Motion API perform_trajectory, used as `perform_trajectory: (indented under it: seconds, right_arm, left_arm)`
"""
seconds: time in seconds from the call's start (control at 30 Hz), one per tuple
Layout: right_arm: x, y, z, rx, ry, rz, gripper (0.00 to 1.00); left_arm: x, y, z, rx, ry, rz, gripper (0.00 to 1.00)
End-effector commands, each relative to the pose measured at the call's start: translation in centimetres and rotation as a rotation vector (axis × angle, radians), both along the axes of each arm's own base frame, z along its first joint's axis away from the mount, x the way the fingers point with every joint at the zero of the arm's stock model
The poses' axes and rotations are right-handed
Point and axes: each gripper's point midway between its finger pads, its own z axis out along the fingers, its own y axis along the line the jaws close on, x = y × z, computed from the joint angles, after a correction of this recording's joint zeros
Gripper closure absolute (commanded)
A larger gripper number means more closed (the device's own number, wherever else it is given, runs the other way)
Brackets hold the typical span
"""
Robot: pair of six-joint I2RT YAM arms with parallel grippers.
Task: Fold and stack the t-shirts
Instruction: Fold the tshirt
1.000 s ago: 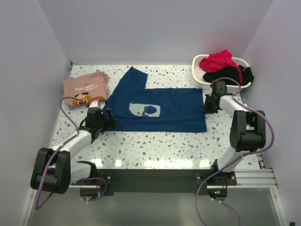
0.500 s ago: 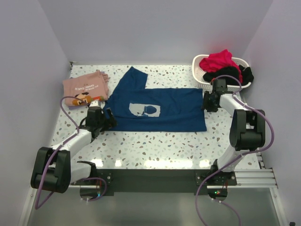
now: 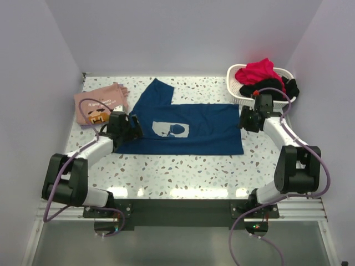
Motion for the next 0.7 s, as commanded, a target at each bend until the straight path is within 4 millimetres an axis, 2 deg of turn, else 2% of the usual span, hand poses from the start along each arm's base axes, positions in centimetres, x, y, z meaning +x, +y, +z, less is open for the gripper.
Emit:
perform_trajectory:
  seconds: [0.0, 0.13, 0.2, 0.43, 0.67]
  right_arm:
    - [-0.4, 0.3, 1.2, 0.023, -0.038, 0.007, 0.49]
    - [-0.6, 0.6, 1.2, 0.033, -0.038, 0.014, 0.49]
    - [-0.6, 0.6, 1.1, 0.037, -0.035, 0.017, 0.49]
    - [-0.8, 0.8, 0.6, 0.042, -0.025, 0.023, 0.48]
    - [-0.9, 1.0, 0.1, 0.051, -0.007, 0.03, 0.48]
  left_arm:
    - [2.3, -1.2, 0.7, -0.012, -0.037, -0.025, 0.07]
    - [2.8, -2.0, 0.3, -0.007, -0.025, -0.049, 0.23]
    - [3.2, -2.1, 0.2, -0.004, -0.024, -0.055, 0.27]
    - [3.5, -2.2, 0.0, 0.008, -0.018, -0.057, 0.5]
    - [3.2, -2.2, -1.3, 0.025, 0.015, -0.066, 0.53]
